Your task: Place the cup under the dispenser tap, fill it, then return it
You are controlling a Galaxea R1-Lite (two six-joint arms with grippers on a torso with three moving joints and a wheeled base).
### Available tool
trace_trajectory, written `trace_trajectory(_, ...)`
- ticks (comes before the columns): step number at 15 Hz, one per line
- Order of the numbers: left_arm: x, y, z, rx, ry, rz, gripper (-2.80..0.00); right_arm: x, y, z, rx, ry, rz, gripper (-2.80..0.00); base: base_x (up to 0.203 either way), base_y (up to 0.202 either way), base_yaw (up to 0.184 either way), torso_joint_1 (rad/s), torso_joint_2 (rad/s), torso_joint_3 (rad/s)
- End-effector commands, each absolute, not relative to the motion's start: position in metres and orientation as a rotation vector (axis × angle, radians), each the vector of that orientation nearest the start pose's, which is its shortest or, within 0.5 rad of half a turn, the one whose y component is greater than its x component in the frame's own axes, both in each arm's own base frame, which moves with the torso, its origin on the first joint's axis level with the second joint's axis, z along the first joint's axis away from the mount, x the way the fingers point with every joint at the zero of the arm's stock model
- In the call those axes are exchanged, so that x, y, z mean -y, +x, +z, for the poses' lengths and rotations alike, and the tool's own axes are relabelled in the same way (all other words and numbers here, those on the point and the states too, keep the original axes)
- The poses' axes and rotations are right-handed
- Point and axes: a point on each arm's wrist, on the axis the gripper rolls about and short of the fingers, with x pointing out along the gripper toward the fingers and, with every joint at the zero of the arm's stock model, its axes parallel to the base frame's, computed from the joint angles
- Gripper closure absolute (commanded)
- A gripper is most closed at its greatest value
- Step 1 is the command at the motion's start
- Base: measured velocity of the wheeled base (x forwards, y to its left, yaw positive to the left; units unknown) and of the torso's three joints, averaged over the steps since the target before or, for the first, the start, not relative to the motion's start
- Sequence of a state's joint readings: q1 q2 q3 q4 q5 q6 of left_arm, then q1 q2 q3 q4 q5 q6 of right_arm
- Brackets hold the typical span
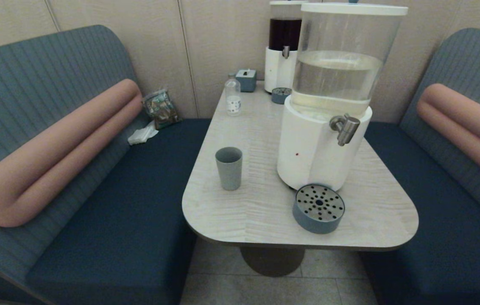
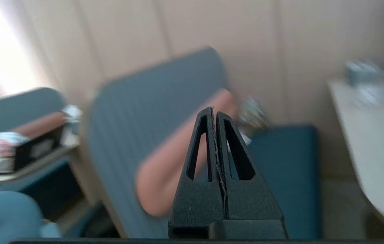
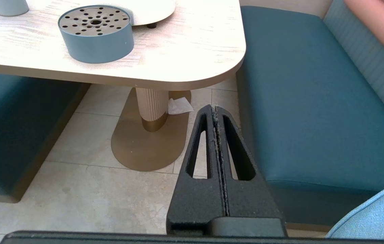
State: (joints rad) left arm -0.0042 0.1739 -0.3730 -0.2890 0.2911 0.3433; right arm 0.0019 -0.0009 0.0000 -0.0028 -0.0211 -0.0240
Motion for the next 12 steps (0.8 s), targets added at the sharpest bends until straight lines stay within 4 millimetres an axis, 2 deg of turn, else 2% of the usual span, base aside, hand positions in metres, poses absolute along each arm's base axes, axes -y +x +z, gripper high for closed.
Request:
trace_trajectory(1,-0.006,-0.064,0.187,0.447,0.261,0.330,0.00,0.001,-0.023,0.076,0.003,-0.025,-0.018,0.00,0.000,0.000,0.000,0.000,0.00,0.000)
trace_trajectory(3,-0.004,-0.056,0.157,0.346,0.200,0.243,0.00,0.001,-0.023,0.076,0.003,-0.025,-0.018,0.00,0.000,0.000,0.000,0.000,0.00,0.000)
trace_trajectory(6,-0.004,-0.040,0.126,0.226,0.074,0.181,0.00,0.001,-0.023,0.076,0.003,-0.026,-0.018,0.00,0.000,0.000,0.000,0.000,0.00,0.000)
trace_trajectory(9,-0.003,-0.026,0.093,0.111,0.047,0.126,0.00,0.001,-0.023,0.076,0.003,-0.025,-0.019,0.00,0.000,0.000,0.000,0.000,0.00,0.000)
trace_trajectory(12,-0.001,-0.024,0.085,0.076,0.014,0.055,0.00,0.001,-0.023,0.076,0.003,-0.025,-0.019,0.00,0.000,0.000,0.000,0.000,0.00,0.000)
